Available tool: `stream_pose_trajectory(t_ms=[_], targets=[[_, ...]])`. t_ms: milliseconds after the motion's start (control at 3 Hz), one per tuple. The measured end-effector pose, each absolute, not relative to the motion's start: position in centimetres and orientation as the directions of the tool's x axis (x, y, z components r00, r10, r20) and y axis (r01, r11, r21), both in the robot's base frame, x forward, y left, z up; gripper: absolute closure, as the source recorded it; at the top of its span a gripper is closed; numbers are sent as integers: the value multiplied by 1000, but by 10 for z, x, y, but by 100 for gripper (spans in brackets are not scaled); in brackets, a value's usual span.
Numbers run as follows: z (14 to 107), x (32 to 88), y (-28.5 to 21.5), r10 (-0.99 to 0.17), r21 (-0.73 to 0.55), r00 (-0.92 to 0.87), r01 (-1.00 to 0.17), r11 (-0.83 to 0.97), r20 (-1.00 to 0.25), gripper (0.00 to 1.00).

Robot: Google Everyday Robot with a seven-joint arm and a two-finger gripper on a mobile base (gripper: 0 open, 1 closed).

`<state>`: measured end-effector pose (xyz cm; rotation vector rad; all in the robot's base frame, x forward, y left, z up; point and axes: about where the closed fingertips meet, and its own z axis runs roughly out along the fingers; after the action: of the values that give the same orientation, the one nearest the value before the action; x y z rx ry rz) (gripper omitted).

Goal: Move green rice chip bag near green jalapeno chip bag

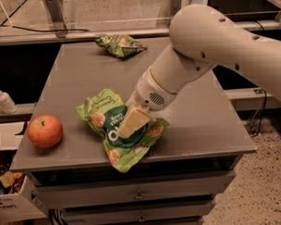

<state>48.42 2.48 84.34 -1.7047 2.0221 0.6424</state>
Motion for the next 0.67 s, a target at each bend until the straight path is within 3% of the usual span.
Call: stream_pose_trajectory(t_ms=[333, 667], targets=[[867, 490, 6, -789, 46, -177, -981, 186, -589, 87], [898, 508, -23, -790, -28, -168, -973, 228, -590, 100]])
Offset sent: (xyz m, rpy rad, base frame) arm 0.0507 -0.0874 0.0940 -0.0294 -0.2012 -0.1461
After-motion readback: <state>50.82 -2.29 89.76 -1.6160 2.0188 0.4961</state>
